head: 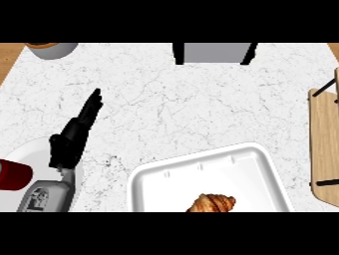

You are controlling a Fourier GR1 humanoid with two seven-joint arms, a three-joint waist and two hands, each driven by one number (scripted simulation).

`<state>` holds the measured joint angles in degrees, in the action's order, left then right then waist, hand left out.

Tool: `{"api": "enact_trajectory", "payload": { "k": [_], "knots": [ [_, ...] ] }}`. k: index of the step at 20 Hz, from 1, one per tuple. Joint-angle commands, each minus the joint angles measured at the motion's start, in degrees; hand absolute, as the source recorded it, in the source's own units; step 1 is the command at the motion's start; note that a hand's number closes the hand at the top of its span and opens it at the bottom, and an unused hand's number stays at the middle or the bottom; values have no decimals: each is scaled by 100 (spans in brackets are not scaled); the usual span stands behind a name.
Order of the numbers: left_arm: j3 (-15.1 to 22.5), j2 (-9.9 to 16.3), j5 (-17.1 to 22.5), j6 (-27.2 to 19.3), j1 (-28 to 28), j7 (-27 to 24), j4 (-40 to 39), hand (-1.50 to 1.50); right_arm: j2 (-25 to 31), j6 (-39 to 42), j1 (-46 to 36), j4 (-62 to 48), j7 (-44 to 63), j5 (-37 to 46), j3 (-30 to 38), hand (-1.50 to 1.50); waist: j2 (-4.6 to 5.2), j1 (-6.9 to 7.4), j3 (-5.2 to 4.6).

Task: Pick the tomato from the tray and place it in the tiered shelf

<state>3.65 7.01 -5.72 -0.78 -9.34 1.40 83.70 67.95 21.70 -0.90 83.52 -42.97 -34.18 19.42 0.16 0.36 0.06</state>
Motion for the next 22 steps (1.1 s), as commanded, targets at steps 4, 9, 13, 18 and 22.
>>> {"api": "enact_trajectory", "payload": {
  "k": [4, 9, 13, 18, 22],
  "knots": [
    [-72, -80, -4, 29, -241, -78, -319, 0, -152, 975, -1156, -949, 338, -370, -449, 150, 13, 62, -6],
    [75, -229, -165, -74, -302, 85, -269, 0, -334, 1300, -1999, -1742, 373, -50, -672, 150, 12, 79, -4],
    [63, -195, -151, -47, -184, -14, -159, 0, -217, 115, -1793, -1822, 57, 1371, -705, 150, 28, 95, 1],
    [-36, -225, -36, 58, -460, 291, -225, 0, -689, -97, -2834, -3061, 120, 1931, -1094, -150, 22, 116, -3],
    [-151, -23, -50, 196, -194, -142, -279, 0, -749, 445, -3336, -3835, 129, 1947, -1013, -150, 20, 119, -3]
  ]
}}
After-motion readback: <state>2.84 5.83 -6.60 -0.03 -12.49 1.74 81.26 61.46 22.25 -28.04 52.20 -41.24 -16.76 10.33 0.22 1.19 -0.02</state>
